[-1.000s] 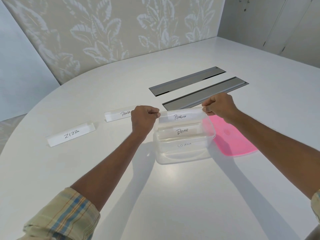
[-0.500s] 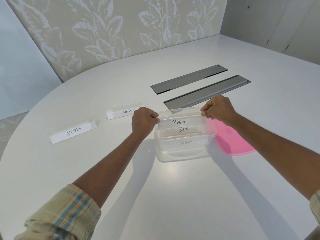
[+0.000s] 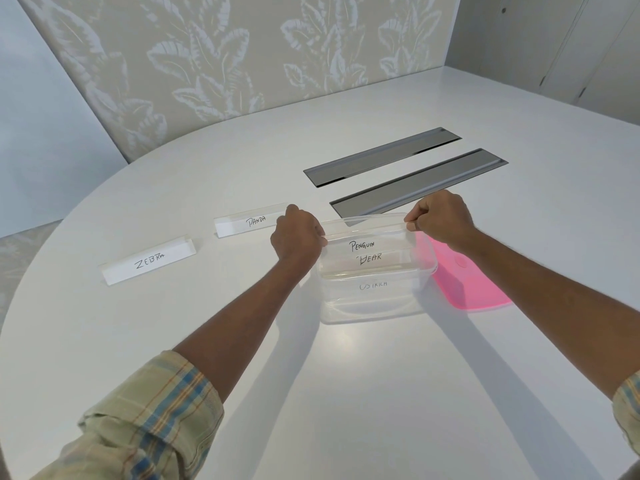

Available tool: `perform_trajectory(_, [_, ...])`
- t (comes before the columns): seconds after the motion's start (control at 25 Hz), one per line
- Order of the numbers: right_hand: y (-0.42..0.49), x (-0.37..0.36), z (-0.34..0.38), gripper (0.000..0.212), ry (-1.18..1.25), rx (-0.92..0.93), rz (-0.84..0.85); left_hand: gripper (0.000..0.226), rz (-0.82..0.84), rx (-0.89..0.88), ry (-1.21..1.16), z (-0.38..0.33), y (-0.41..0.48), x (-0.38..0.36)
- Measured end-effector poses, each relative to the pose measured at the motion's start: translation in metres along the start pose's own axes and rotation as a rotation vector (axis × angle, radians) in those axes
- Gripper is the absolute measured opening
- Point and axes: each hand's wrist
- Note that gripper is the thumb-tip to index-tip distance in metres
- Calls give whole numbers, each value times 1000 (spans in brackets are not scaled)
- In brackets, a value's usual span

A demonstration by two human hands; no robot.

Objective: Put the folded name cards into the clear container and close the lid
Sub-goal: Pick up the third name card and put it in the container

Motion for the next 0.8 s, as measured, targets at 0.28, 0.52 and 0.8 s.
perform_trajectory(0.28, [0,-4,4,16,-2,9,13,31,104,9,309,-10,14,2])
perform_trajectory(0.52, [-1,-8,14,16,-147,49,-16,38,165,39,298,-9,16,-14])
perform_trajectory(0.8, [-1,-13,16,21,-348,127,-8,33,175,-8,275,-7,20,-16])
Point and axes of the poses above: each hand's wrist, its own y-axis towards the middle knuckle, its own x-axis out of the back of the hand, z = x × y, and after that the axes turned 11 degrees about -y, right-handed
